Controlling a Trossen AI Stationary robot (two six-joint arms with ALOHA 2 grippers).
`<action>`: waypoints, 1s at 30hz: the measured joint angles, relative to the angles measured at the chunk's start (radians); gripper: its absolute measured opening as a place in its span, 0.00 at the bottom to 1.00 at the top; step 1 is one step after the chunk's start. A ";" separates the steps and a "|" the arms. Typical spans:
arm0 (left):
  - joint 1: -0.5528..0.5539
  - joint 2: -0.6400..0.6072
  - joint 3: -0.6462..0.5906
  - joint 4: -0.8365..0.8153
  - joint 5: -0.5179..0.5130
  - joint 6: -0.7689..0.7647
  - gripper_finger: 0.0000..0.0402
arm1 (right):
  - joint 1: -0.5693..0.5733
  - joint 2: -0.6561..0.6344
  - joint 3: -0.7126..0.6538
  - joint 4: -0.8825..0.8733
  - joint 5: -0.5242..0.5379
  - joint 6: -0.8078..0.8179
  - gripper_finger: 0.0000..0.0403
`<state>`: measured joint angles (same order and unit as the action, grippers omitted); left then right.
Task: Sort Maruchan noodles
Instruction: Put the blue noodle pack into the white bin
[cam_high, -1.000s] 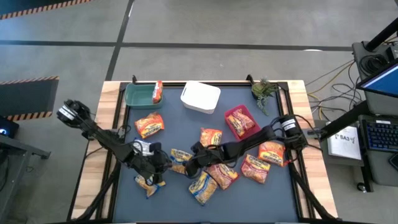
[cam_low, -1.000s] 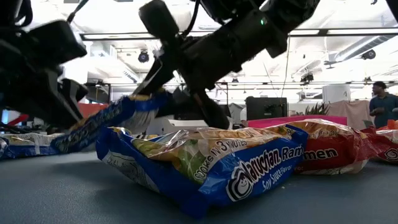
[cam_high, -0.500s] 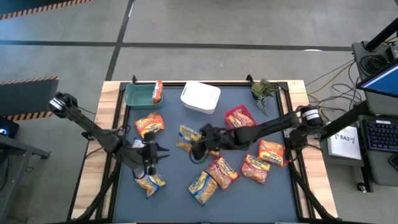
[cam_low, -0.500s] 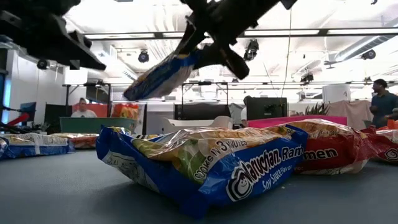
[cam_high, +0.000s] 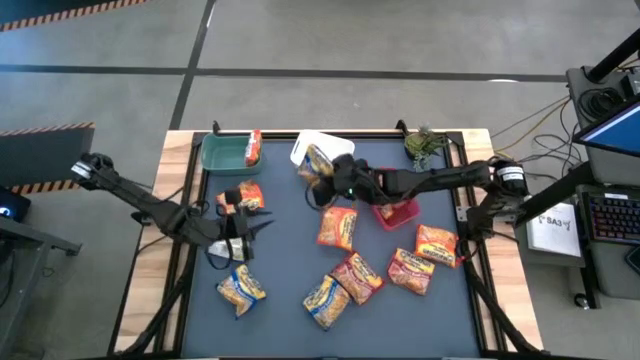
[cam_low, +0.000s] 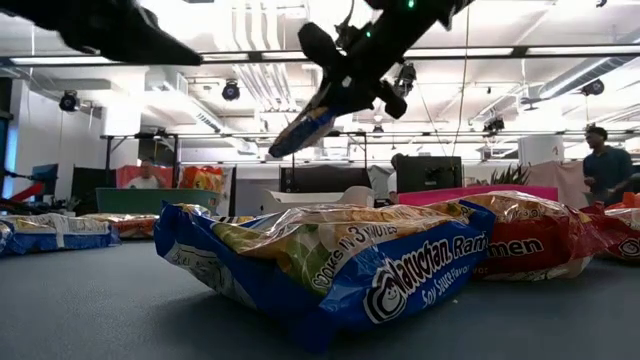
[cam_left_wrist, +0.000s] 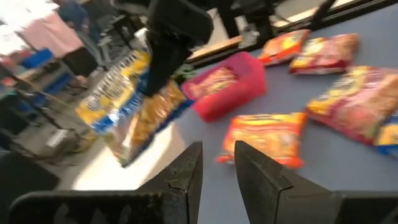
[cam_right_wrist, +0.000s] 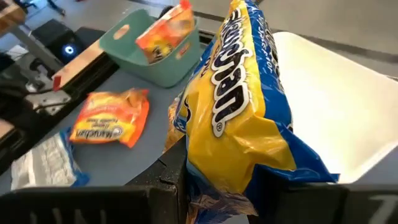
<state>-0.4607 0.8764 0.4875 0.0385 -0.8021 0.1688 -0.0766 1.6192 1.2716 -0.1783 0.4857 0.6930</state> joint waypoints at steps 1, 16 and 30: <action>0.020 -0.005 0.007 -0.002 0.000 0.026 0.19 | -0.023 -0.002 0.001 0.001 -0.033 0.000 0.24; 0.294 -0.062 0.003 -0.003 0.123 0.140 0.19 | -0.271 0.104 0.395 -0.525 -0.367 -0.036 0.24; 0.298 -0.100 0.001 -0.002 0.125 0.189 0.19 | -0.444 0.349 0.734 -1.001 -0.644 0.004 0.24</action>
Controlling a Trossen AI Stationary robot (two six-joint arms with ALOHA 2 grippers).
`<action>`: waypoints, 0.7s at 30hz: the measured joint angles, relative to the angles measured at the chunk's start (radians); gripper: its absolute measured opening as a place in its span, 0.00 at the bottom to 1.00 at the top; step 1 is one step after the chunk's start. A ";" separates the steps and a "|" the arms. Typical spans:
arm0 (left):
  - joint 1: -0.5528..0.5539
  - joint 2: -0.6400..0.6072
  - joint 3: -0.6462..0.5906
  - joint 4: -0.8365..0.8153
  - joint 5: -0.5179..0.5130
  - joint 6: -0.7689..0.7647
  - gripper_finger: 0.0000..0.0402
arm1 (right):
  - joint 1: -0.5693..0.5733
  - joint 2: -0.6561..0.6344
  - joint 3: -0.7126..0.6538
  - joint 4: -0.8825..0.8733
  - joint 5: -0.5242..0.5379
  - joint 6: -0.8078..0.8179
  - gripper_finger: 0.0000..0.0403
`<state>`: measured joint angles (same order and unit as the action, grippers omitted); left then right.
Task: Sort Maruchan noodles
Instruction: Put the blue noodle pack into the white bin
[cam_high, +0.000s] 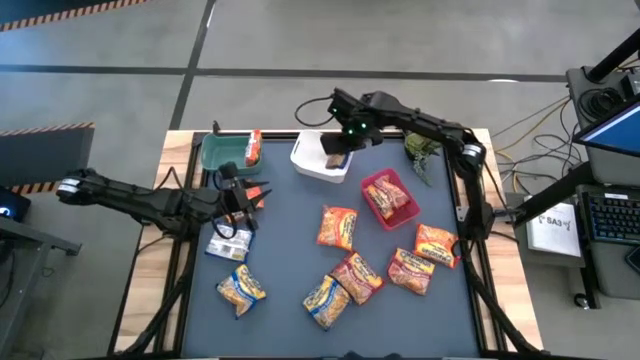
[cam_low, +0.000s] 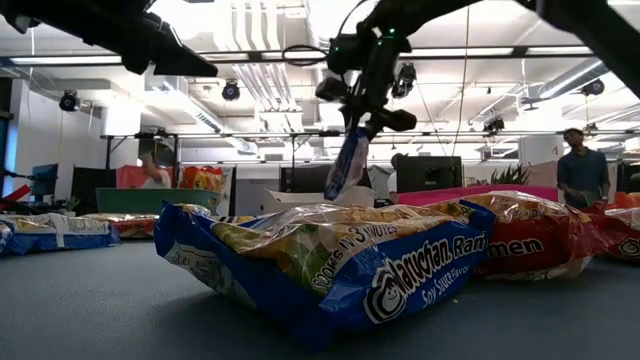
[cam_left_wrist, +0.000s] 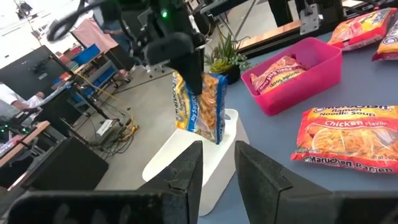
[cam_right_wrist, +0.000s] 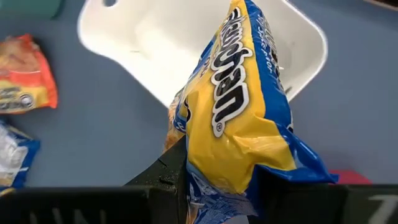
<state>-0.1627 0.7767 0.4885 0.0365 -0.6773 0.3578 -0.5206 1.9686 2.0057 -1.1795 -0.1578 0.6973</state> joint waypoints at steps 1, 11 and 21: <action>0.000 0.000 0.000 0.001 0.000 0.001 0.19 | -0.004 0.019 0.028 -0.025 -0.001 0.000 0.24; 0.000 0.001 0.000 0.000 0.002 0.011 0.19 | -0.028 0.172 0.253 -0.211 0.001 0.001 0.24; 0.000 0.002 0.000 0.000 0.005 0.001 0.19 | -0.028 0.207 0.274 -0.230 0.001 0.005 0.24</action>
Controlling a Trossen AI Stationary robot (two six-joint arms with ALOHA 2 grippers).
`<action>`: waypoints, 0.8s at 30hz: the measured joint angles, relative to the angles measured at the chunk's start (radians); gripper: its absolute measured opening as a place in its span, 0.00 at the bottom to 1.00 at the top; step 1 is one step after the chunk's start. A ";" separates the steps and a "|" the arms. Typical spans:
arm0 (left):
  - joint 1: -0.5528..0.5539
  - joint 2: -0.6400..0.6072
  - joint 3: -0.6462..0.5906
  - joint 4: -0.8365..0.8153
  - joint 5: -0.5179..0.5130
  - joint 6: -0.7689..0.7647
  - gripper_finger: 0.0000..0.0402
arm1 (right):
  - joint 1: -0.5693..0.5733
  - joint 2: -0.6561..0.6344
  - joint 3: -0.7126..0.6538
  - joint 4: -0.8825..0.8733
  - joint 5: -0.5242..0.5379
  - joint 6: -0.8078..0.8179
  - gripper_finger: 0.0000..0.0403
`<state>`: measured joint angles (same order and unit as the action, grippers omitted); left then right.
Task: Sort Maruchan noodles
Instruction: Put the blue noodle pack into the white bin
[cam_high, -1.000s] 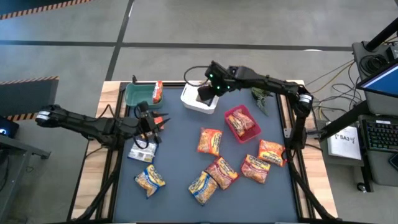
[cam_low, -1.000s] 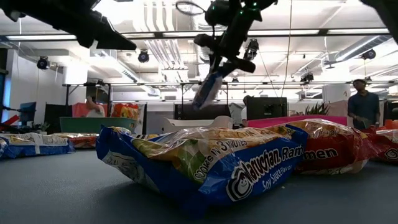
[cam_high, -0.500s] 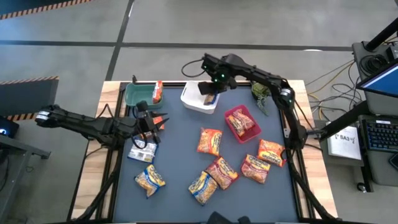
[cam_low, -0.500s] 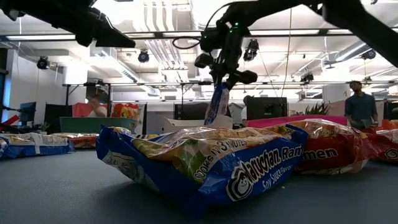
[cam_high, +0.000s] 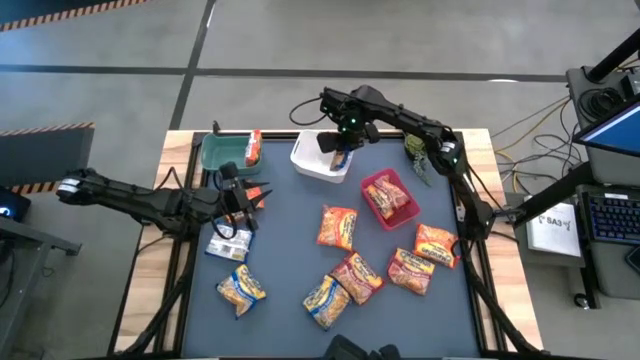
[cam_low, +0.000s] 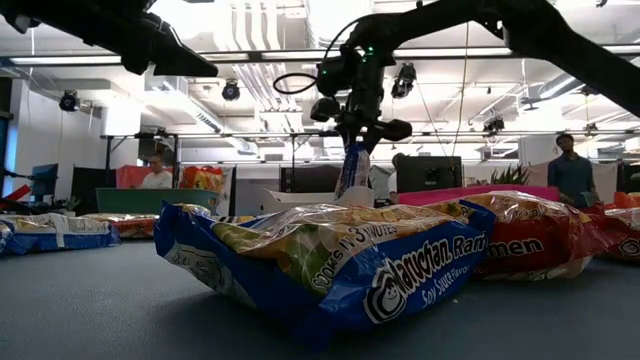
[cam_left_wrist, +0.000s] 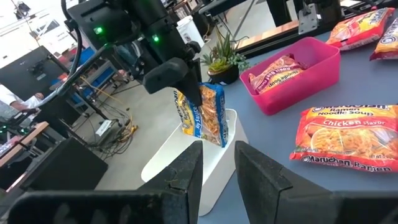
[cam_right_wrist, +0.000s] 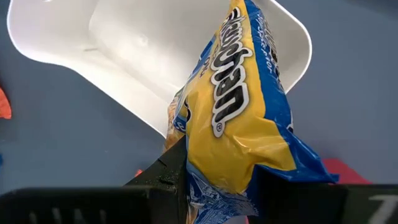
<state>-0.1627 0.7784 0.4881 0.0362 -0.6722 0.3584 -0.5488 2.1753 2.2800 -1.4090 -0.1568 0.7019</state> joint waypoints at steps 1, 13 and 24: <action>0.000 0.000 0.000 0.000 0.001 0.000 0.19 | 0.000 0.000 -0.001 0.000 0.000 -0.003 0.24; 0.000 0.001 0.000 0.000 0.002 0.000 0.19 | 0.000 0.000 -0.004 0.000 0.053 -0.019 0.24; 0.000 0.001 0.000 0.000 0.003 0.000 0.19 | 0.006 0.000 -0.004 0.003 0.028 -0.046 0.24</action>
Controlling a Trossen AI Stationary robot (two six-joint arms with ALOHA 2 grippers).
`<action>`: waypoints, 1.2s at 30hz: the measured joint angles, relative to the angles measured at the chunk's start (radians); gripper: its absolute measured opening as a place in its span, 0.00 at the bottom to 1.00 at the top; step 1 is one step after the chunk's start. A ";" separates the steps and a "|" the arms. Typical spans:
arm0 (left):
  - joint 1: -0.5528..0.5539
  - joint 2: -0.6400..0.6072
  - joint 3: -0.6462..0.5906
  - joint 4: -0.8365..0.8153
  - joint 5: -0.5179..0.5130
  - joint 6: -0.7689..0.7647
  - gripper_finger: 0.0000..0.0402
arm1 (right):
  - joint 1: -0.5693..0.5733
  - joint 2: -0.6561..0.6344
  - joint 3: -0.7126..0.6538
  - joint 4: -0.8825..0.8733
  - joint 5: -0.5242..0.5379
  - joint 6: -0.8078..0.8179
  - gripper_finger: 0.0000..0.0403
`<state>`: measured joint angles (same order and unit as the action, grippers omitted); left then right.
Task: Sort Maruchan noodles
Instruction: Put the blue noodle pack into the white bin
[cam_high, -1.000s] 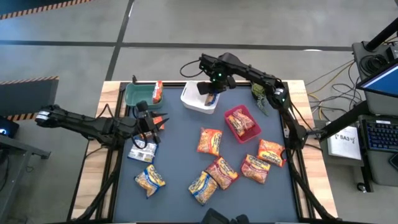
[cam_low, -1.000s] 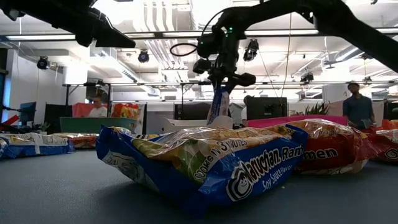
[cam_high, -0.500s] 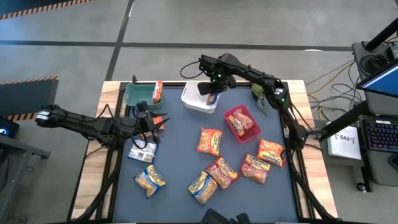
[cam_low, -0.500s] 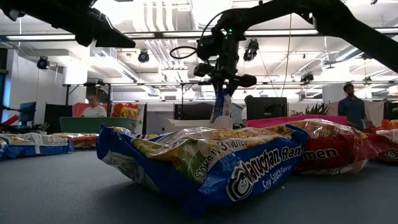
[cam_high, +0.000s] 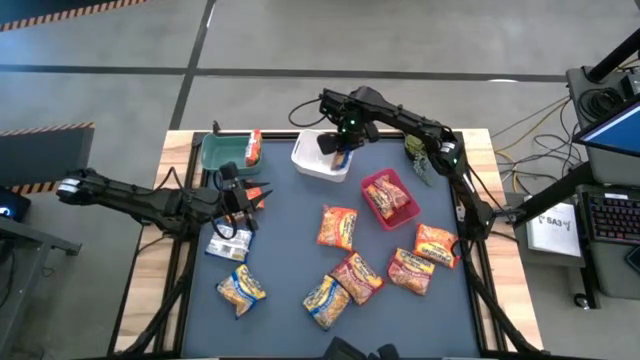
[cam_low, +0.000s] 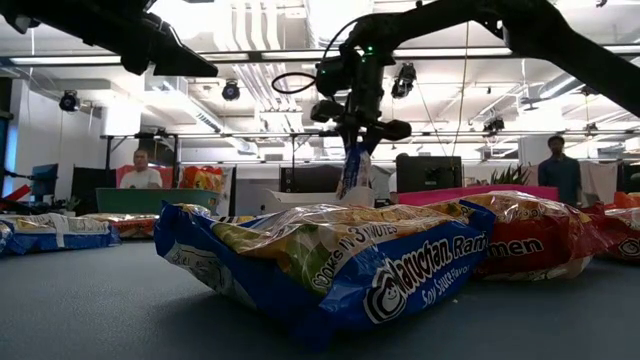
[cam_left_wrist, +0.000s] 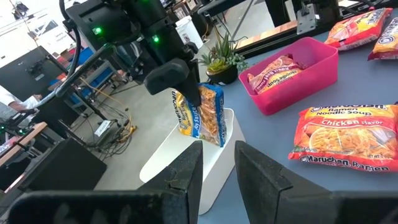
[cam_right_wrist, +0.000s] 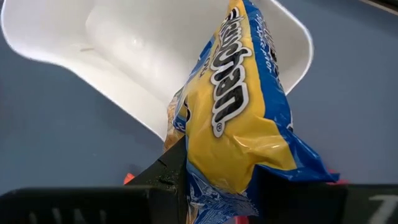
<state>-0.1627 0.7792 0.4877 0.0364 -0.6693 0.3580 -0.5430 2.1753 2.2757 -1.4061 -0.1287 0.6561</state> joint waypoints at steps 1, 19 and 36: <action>0.000 0.000 0.000 0.000 0.000 0.000 0.19 | 0.000 0.000 0.000 0.000 -0.011 -0.005 0.24; 0.000 0.000 0.000 0.000 0.000 0.000 0.19 | 0.000 0.000 0.000 0.005 -0.017 0.024 0.32; 0.000 0.000 0.000 0.000 0.000 0.000 0.19 | -0.025 -0.037 0.001 -0.078 -0.028 0.024 0.32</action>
<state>-0.1627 0.7792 0.4873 0.0364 -0.6693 0.3580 -0.5676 2.1382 2.2768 -1.4843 -0.1571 0.6804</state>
